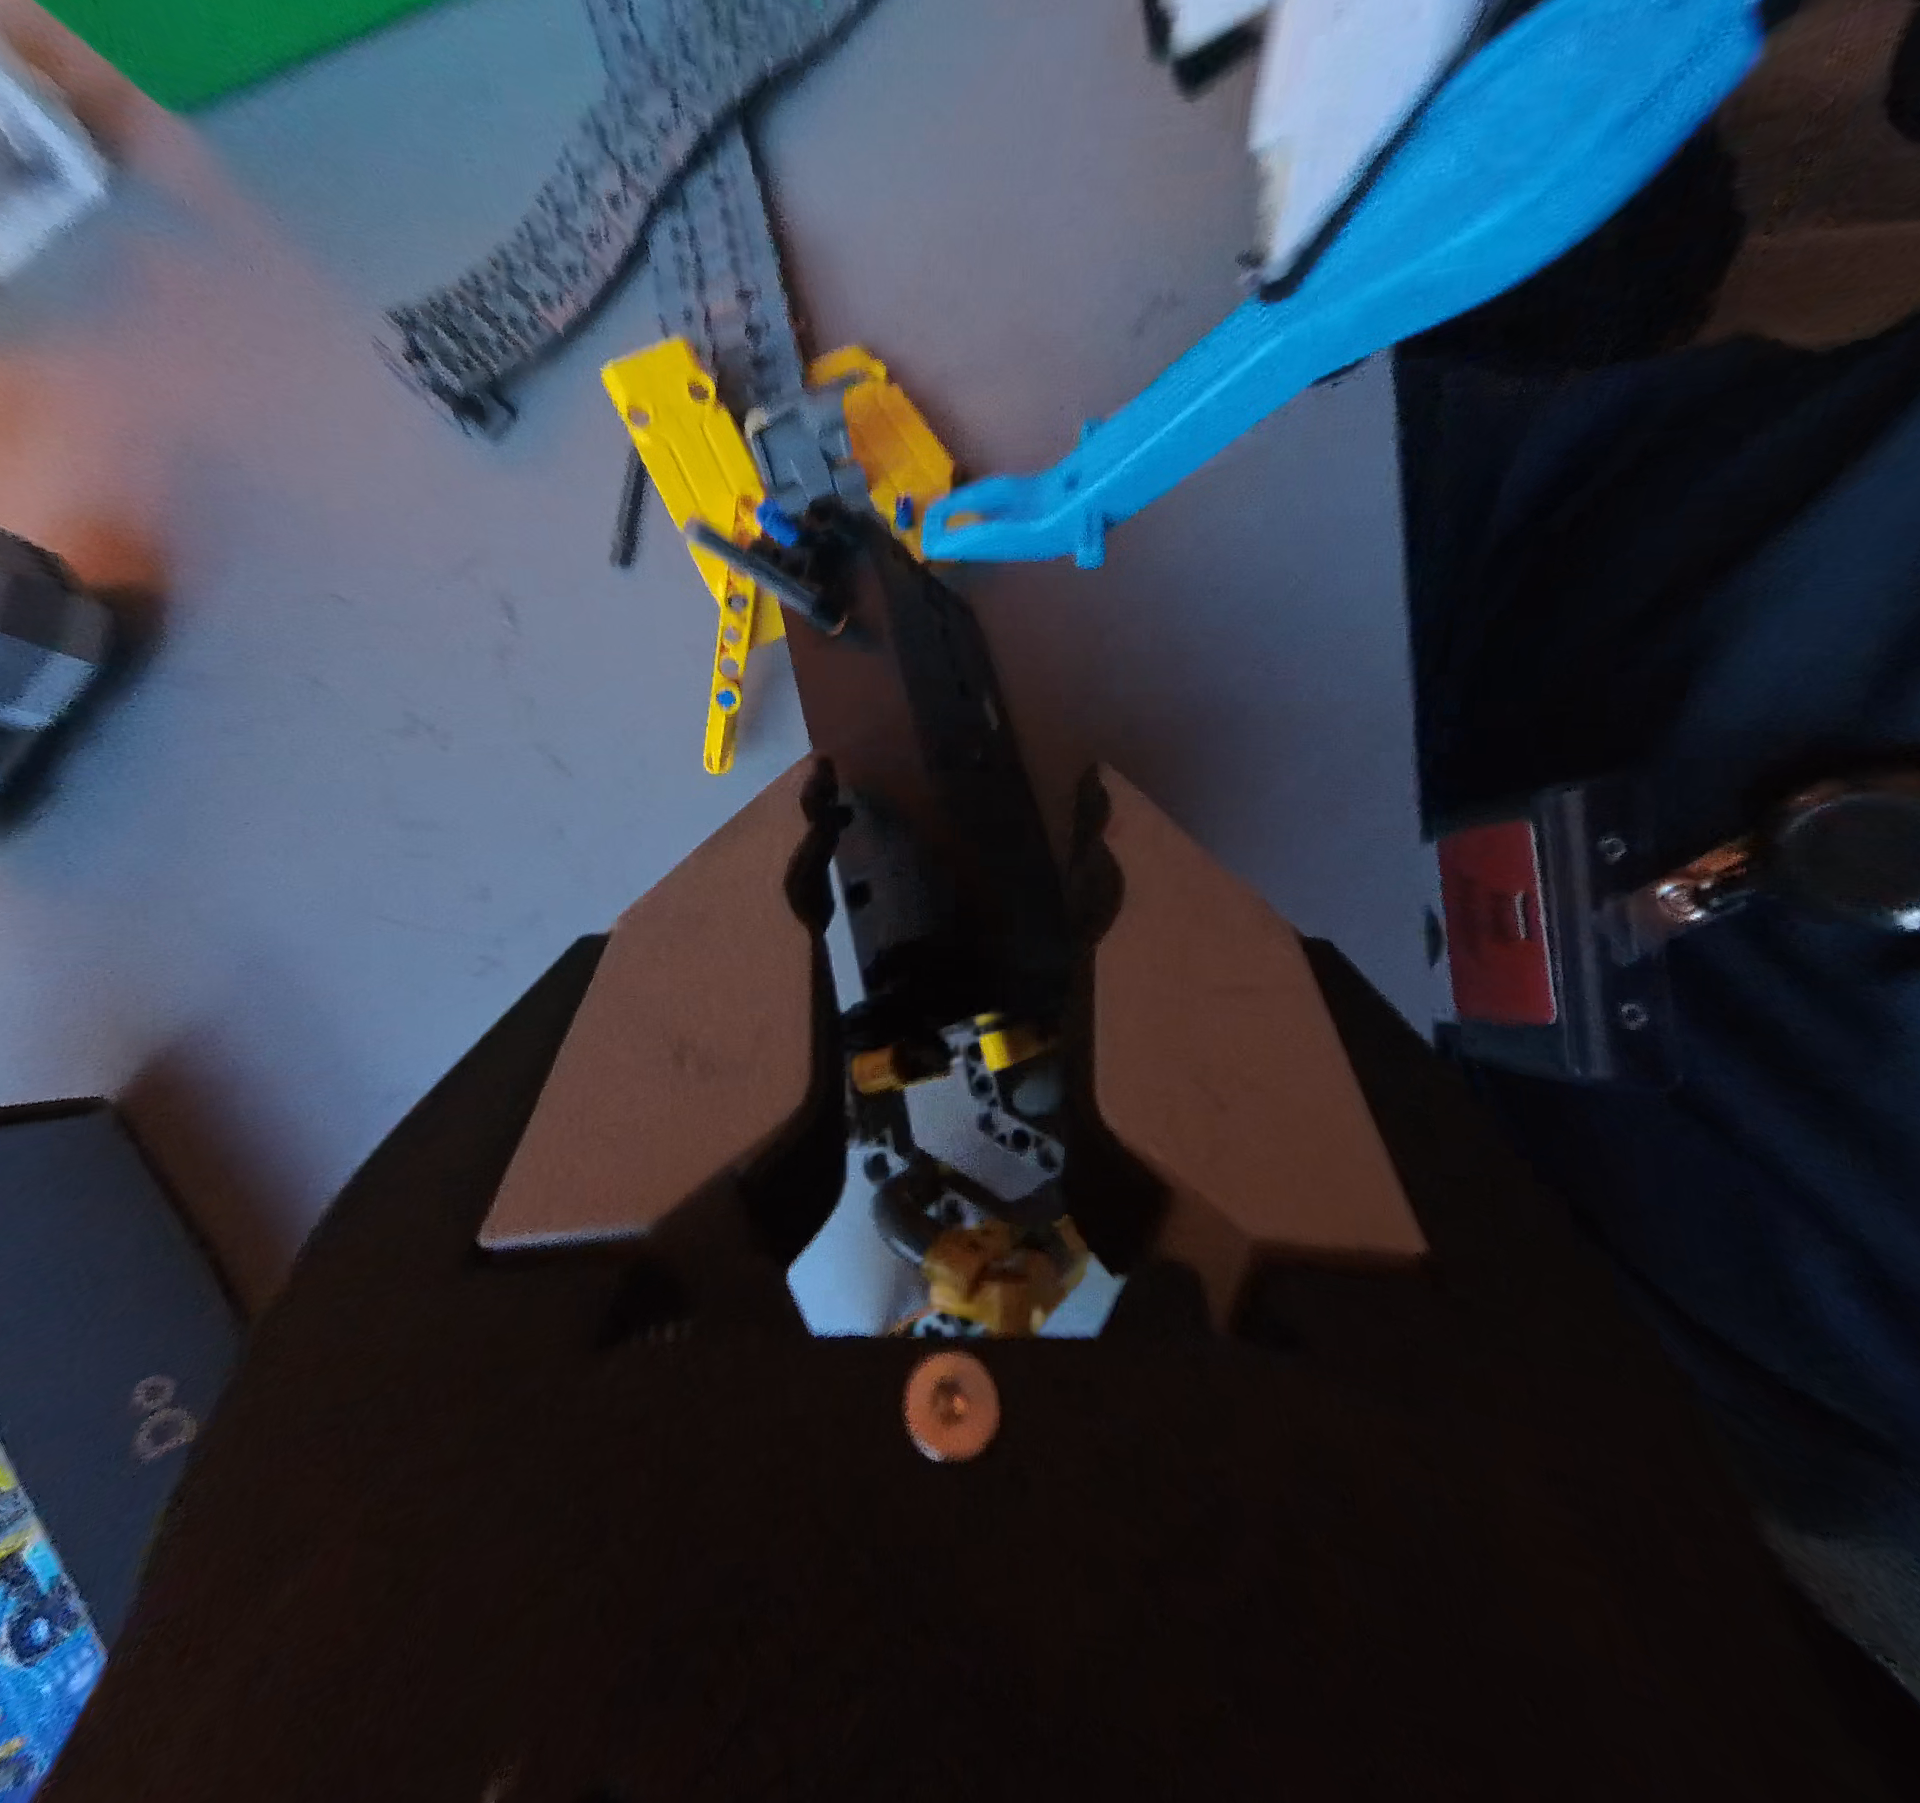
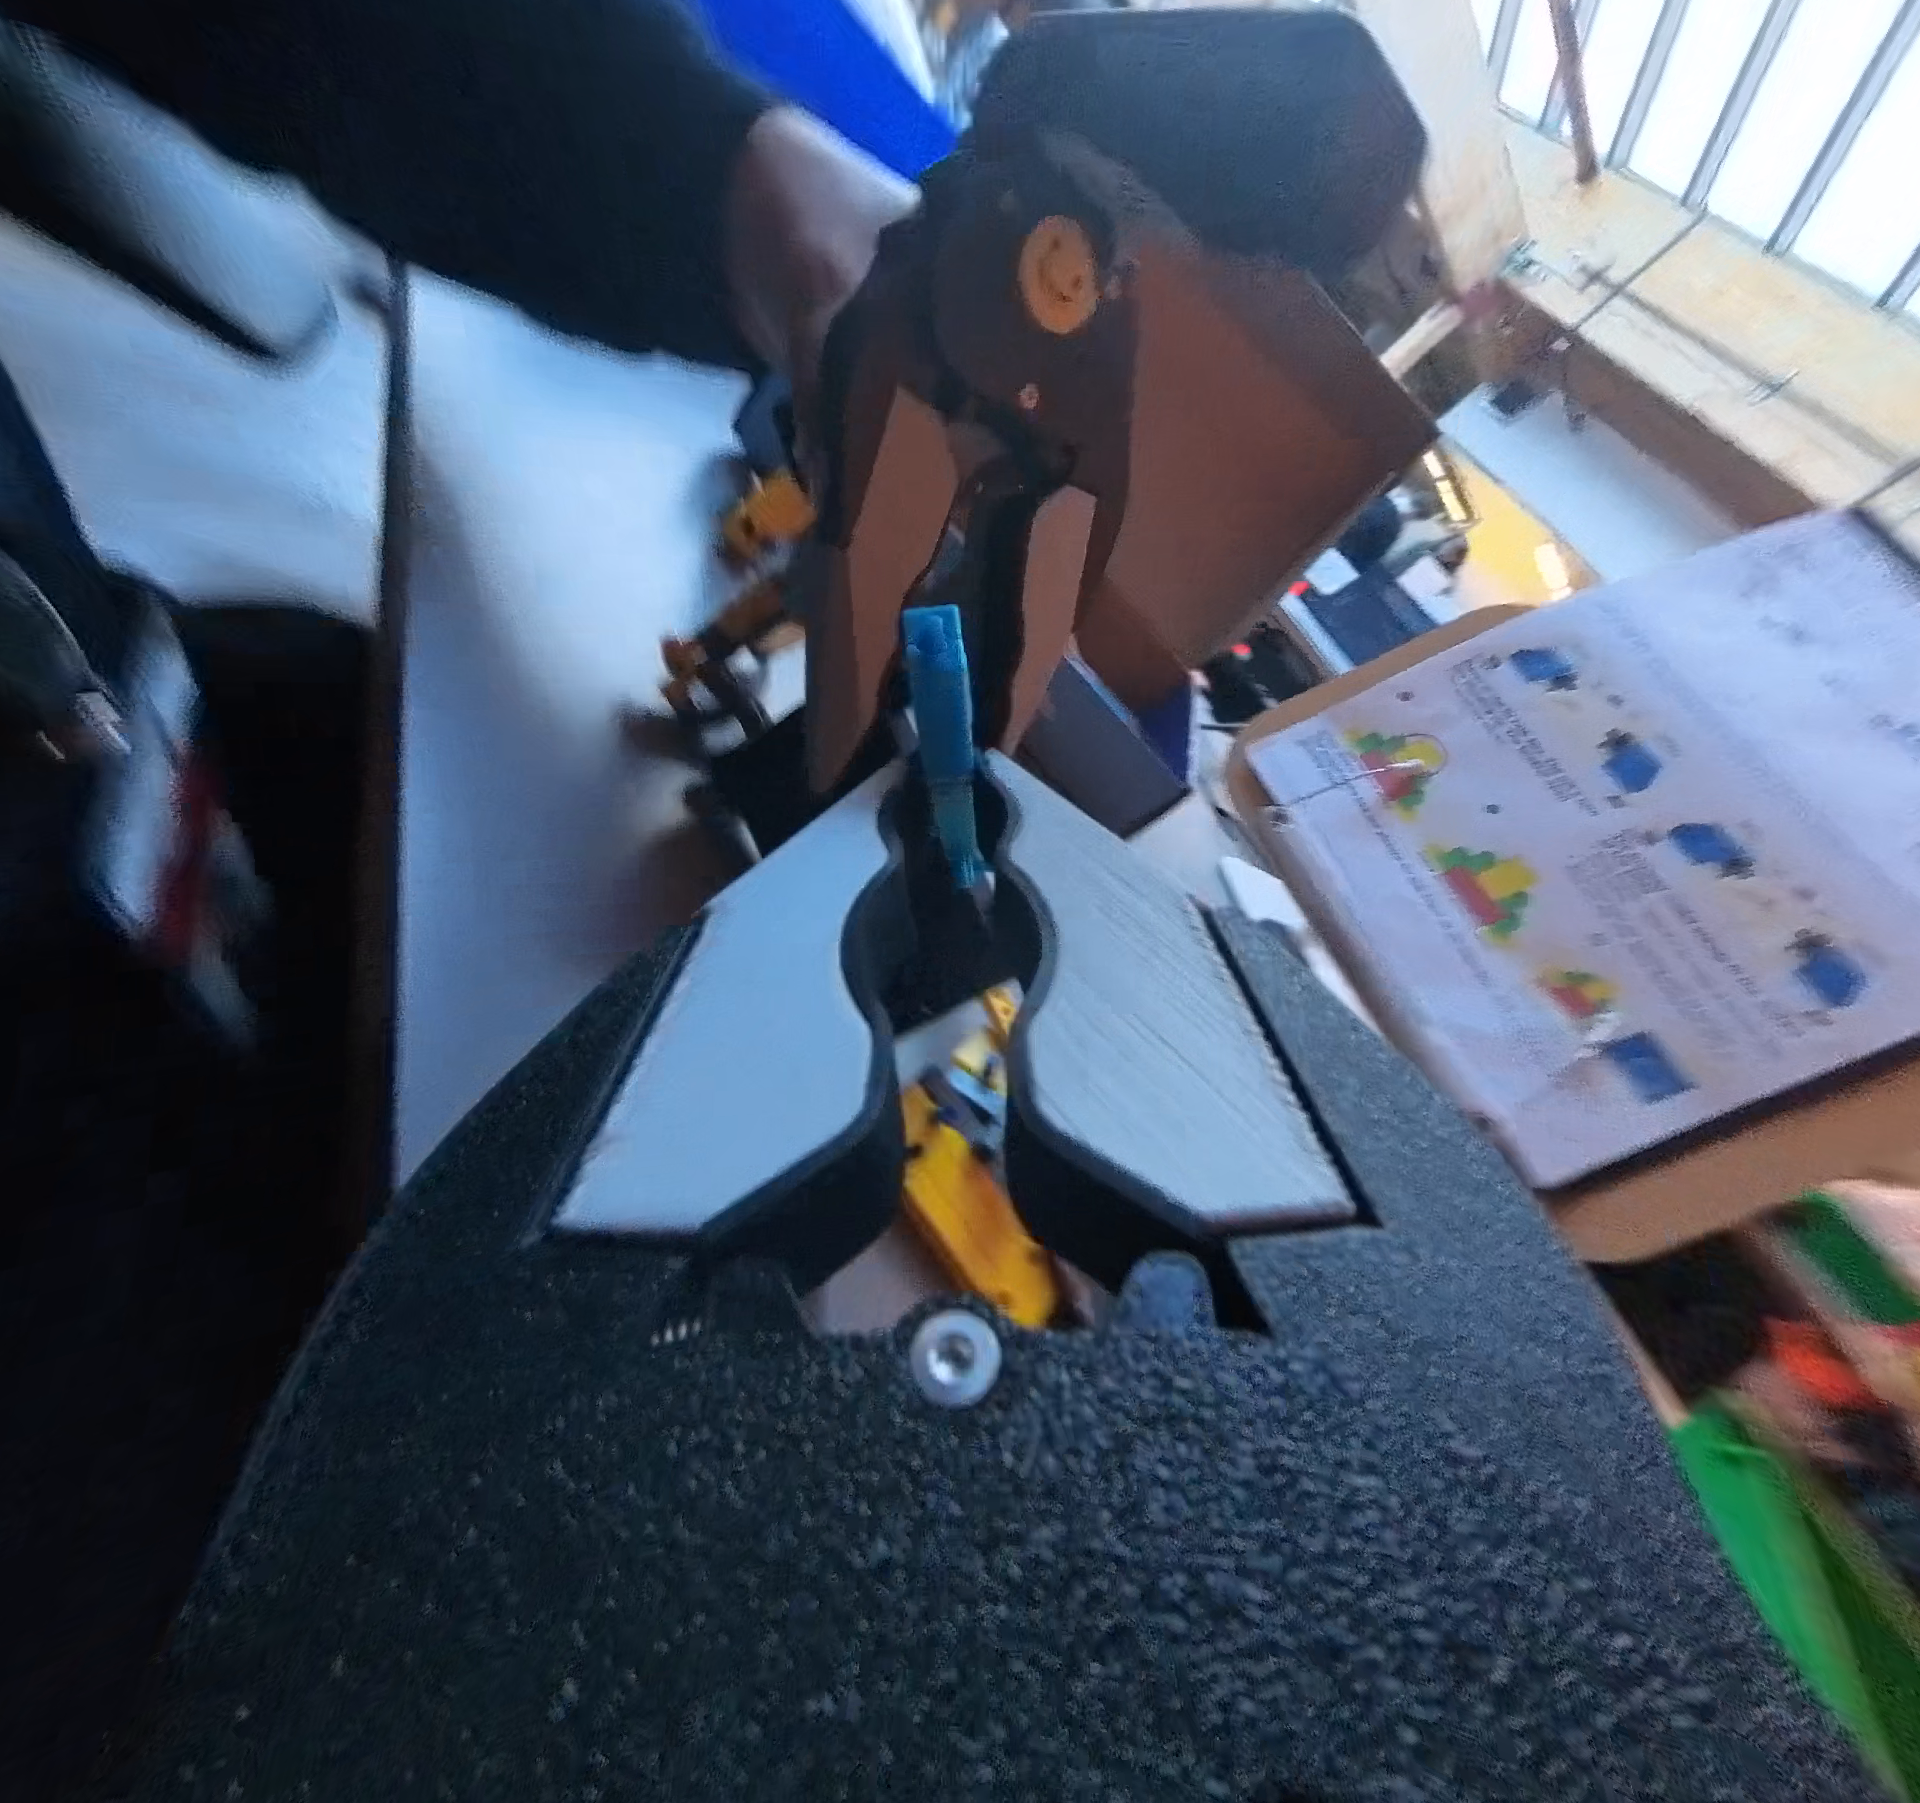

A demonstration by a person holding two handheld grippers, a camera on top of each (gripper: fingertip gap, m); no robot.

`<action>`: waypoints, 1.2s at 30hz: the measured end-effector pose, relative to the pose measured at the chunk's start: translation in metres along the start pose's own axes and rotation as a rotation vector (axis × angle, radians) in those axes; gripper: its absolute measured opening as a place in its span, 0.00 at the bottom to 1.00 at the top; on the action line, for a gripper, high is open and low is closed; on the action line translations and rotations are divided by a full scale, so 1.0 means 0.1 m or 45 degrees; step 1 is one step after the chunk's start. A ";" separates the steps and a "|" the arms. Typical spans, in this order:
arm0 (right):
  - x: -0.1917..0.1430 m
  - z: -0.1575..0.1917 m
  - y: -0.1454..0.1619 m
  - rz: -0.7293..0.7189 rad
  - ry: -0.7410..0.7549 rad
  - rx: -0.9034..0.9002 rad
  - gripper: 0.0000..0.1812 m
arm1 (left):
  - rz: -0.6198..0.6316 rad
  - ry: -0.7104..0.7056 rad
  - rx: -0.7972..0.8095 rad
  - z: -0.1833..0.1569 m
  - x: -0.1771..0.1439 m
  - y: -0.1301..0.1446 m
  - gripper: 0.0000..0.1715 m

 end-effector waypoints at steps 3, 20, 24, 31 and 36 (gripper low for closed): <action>-0.06 -0.12 -0.06 -0.186 -0.004 0.404 0.02 | -0.113 -0.080 0.056 -0.09 -0.14 -0.16 0.23; 0.02 -0.21 0.12 -0.275 -0.228 1.417 0.06 | -0.271 0.373 -0.200 -0.61 0.09 -0.26 0.02; 0.02 -0.27 0.09 -0.257 -0.248 1.347 0.07 | -0.279 0.399 -0.203 -0.63 0.06 -0.30 0.02; 0.06 -0.26 0.12 -0.218 -0.169 1.384 0.17 | -0.299 0.369 -0.252 -0.60 0.11 -0.28 0.02; 0.09 -0.22 0.05 -0.162 -0.085 1.246 0.16 | -0.281 0.200 -0.133 -0.55 0.18 -0.26 0.02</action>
Point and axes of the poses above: each gripper's, where its closed fingertips meet, x out along the fingers, y out of its underside, z = x × y across the jaws, the point moved 3 cm from there along -x, back along the fingers, and after that the axes turned 10 degrees about -x, right-handed, at the moved point
